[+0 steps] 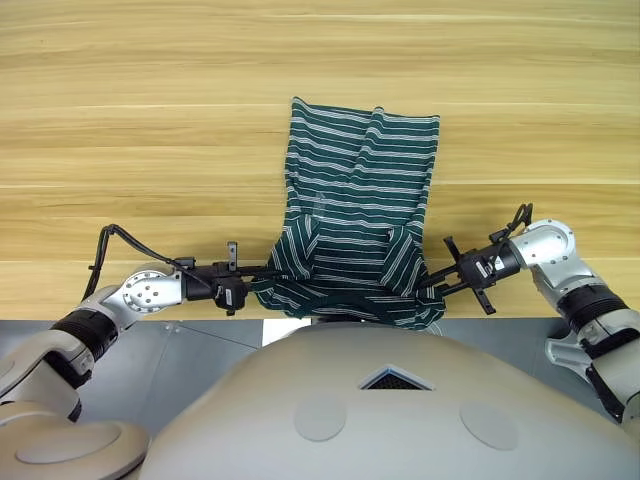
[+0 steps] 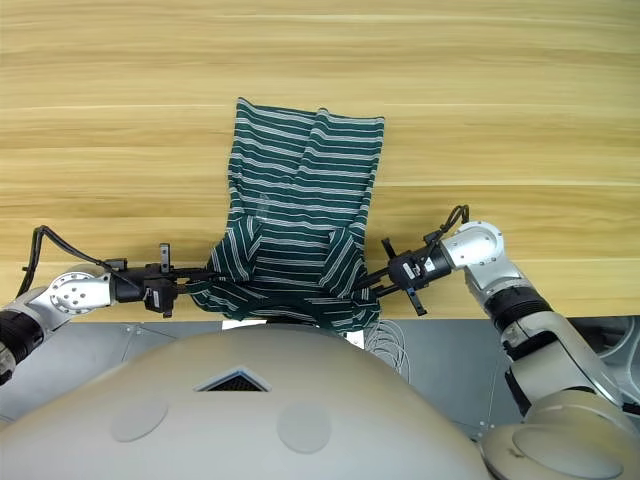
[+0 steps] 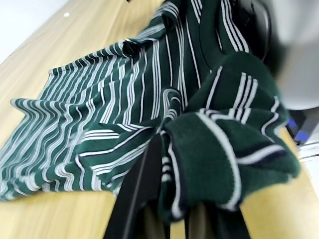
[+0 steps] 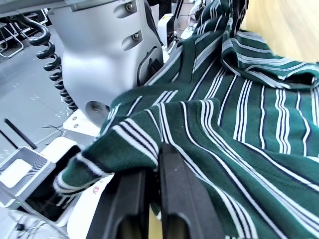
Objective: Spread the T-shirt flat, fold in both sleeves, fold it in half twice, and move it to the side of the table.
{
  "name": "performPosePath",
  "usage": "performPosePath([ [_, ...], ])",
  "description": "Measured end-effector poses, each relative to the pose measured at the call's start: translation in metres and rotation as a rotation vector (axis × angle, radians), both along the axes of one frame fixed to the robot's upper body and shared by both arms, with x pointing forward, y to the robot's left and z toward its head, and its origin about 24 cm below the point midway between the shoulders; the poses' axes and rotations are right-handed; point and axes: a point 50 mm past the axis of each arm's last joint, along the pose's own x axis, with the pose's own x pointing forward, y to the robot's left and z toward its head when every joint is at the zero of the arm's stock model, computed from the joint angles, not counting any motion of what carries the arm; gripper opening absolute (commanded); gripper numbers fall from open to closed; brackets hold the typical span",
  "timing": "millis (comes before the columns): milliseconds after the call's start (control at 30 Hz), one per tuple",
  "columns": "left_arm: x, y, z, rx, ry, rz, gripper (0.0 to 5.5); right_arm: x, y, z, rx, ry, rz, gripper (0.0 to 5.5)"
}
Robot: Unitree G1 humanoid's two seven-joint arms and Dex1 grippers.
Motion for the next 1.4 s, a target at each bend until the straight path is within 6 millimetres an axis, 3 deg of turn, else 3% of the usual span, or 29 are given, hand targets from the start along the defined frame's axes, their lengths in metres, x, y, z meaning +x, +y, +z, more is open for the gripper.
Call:
performPosePath([
  [100, 0.003, 0.000, 0.006, -0.014, 0.041, 0.024, 0.00, 0.002, 0.000, -0.001, 0.001, 0.009, -0.010, 0.10],
  [233, 0.026, -0.005, 0.008, -0.023, 0.096, 0.044, 0.00, 0.030, 0.004, 0.005, 0.049, 0.038, -0.117, 0.10],
  [300, 0.059, -0.013, 0.021, -0.051, 0.092, 0.046, 0.00, 0.054, 0.006, 0.017, 0.096, 0.067, -0.192, 0.10],
  [433, 0.131, -0.026, 0.071, -0.156, 0.047, 0.064, 0.00, 0.097, 0.000, 0.049, 0.172, 0.082, -0.324, 0.10],
  [533, 0.162, -0.028, 0.078, -0.185, 0.156, 0.100, 0.00, 0.117, -0.012, 0.058, 0.154, 0.108, -0.425, 0.09],
  [667, 0.204, -0.041, 0.070, -0.188, 0.330, 0.189, 0.00, 0.135, -0.014, 0.047, 0.075, 0.158, -0.533, 0.08],
  [833, 0.209, -0.049, 0.027, -0.137, 0.478, 0.431, 0.00, 0.144, -0.008, 0.033, 0.049, 0.196, -0.693, 0.08],
  [1000, 0.210, -0.064, 0.006, -0.144, 0.498, 0.646, 0.00, 0.145, -0.010, 0.018, 0.014, 0.220, -0.903, 0.08],
  [1133, 0.214, -0.062, 0.007, -0.231, 0.499, 0.752, 0.00, 0.145, -0.018, 0.011, -0.024, 0.233, -1.037, 0.08],
  [1167, 0.215, -0.058, 0.008, -0.260, 0.500, 0.785, 0.34, 0.143, -0.021, 0.007, -0.043, 0.238, -1.089, 0.08],
  [1400, 0.217, -0.051, 0.008, -0.308, 0.531, 0.860, 1.46, 0.133, -0.013, -0.012, -0.084, 0.308, -1.146, 1.49],
])
